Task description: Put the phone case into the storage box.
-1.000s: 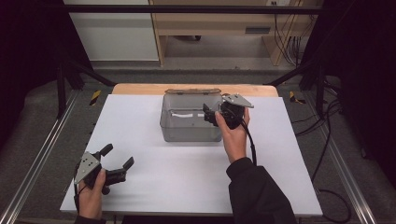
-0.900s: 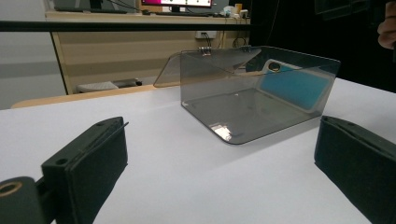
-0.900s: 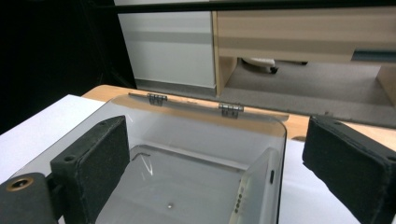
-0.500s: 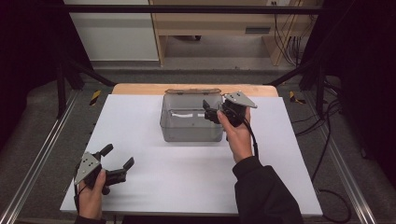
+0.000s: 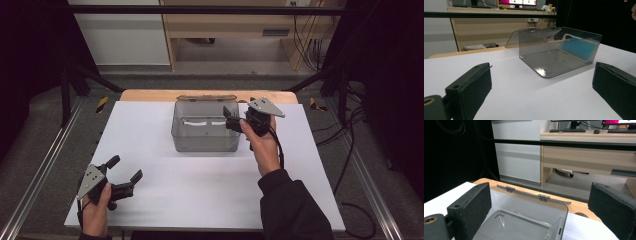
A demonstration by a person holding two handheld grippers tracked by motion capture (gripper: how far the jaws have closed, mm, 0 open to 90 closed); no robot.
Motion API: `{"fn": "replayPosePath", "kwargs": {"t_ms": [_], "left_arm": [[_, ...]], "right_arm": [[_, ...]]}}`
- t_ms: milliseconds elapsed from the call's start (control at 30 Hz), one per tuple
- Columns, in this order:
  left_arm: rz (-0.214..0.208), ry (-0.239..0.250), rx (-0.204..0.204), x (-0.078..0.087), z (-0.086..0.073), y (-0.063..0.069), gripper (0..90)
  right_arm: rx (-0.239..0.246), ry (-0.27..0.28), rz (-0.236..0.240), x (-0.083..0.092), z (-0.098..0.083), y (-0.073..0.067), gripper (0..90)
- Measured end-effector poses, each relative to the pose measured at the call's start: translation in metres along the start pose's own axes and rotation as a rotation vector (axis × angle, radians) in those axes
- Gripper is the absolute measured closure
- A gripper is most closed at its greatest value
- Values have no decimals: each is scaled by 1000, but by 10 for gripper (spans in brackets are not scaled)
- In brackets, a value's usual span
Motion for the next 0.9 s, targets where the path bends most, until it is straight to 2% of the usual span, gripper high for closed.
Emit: {"fn": "replayPosePath", "kwargs": {"t_ms": [300,900], "left_arm": [[35,10,28,15,-1,-10,16],[29,5,29,13,-3,-9,17]], "right_arm": [[-1,13,1,15,9,10,47],[6,37,-3,43,21,29,30]]}}
Point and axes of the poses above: each handheld gripper's, and its own axes: x roughly backward along the jaws, z roughly out of its top, y roughly to its right, the point moved 4 cm from there along -x, roughly forward along the jaws, and after that the axes turned 2 degrees about -x, right-handed, at the moved point
